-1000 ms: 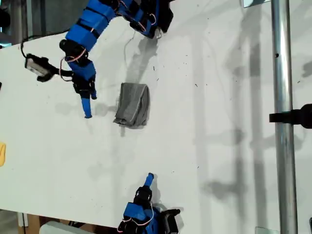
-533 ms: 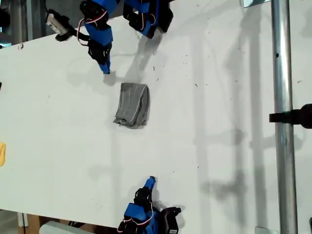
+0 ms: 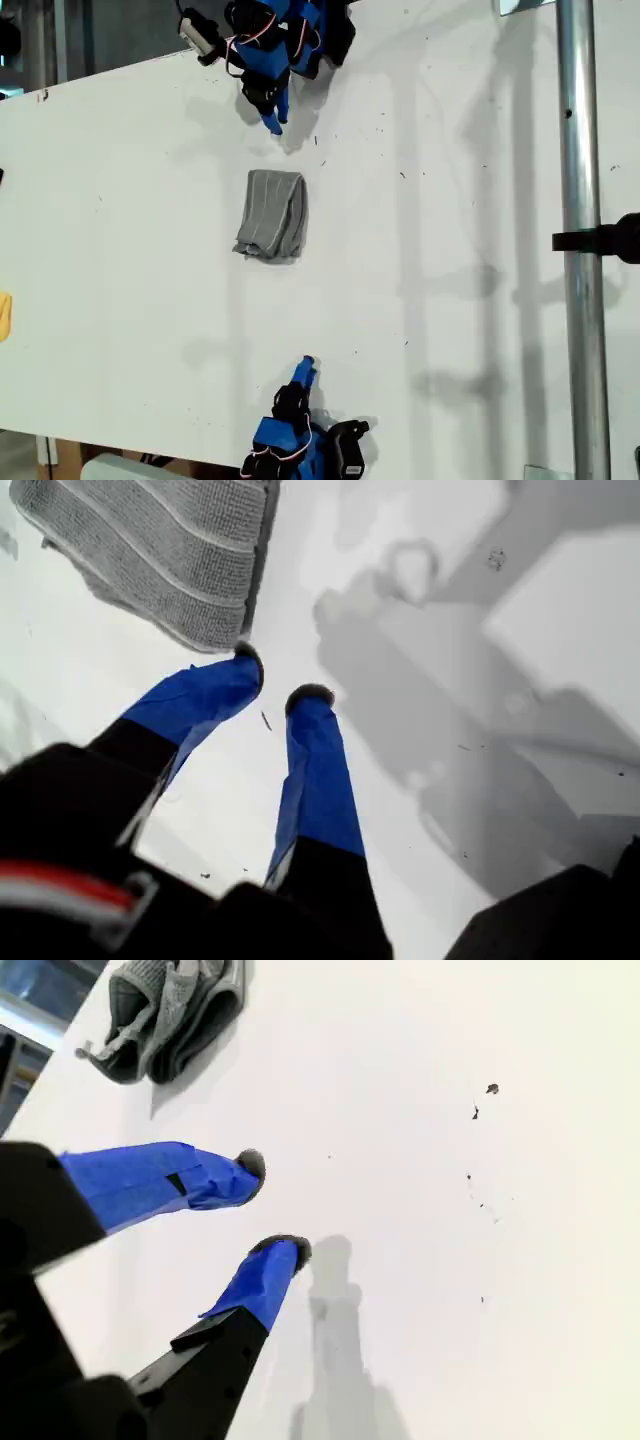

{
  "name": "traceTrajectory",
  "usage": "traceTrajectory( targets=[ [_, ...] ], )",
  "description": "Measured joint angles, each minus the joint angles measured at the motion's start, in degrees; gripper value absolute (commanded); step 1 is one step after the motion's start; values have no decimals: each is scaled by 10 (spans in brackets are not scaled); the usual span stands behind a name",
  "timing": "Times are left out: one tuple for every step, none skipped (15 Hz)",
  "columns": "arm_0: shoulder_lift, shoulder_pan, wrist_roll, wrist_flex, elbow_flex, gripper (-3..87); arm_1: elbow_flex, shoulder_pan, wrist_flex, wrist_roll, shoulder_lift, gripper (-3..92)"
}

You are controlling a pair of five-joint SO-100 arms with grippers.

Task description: Grasp corners of a towel and fold twice.

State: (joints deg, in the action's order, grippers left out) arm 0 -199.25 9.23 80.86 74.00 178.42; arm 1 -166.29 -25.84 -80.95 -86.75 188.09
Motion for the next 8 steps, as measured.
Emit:
traceTrajectory(
  targets=[
    [0,0,-86,0,0,109,0,4,0,3,0,116],
    [0,-3,-188,0,0,106,0,3,0,4,0,116],
    [0,-4,-233,0,0,106,0,4,0,4,0,116],
    [0,-4,-245,0,0,106,0,4,0,4,0,116],
    [0,-4,-250,0,0,106,0,4,0,4,0,116],
    [0,-4,-252,0,0,106,0,4,0,4,0,116],
    [0,-4,-252,0,0,106,0,4,0,4,0,116],
    [0,-4,-252,0,0,106,0,4,0,4,0,116]
  ],
)
